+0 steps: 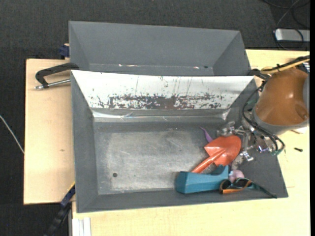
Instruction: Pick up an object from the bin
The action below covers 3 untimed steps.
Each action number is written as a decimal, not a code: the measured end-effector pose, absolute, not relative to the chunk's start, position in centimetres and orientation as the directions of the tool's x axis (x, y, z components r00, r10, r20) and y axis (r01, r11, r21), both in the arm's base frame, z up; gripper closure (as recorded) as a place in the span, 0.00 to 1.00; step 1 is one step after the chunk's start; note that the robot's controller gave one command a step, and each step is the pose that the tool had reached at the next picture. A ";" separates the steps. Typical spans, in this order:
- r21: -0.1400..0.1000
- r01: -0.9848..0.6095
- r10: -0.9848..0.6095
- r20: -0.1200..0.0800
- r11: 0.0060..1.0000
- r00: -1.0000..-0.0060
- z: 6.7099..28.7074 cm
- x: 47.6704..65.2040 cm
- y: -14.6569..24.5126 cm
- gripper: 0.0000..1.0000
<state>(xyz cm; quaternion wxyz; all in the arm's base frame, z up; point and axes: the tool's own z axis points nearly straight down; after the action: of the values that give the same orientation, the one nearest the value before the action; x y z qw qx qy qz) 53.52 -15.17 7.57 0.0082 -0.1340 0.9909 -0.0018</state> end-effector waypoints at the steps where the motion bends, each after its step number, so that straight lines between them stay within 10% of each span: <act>1: 0.003 -0.470 -0.470 -0.008 0.883 -0.883 7.3 54.0 -14.7 1.00; 3: 0.003 -0.470 -0.470 -0.008 0.883 -0.883 7.6 53.9 -14.7 1.00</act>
Offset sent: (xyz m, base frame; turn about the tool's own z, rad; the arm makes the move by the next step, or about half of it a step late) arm 0.0000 0.0000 0.0000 0.0000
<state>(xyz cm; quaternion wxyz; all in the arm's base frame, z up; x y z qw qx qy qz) 53.93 -14.69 7.63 0.0034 -0.2422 0.9702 0.0025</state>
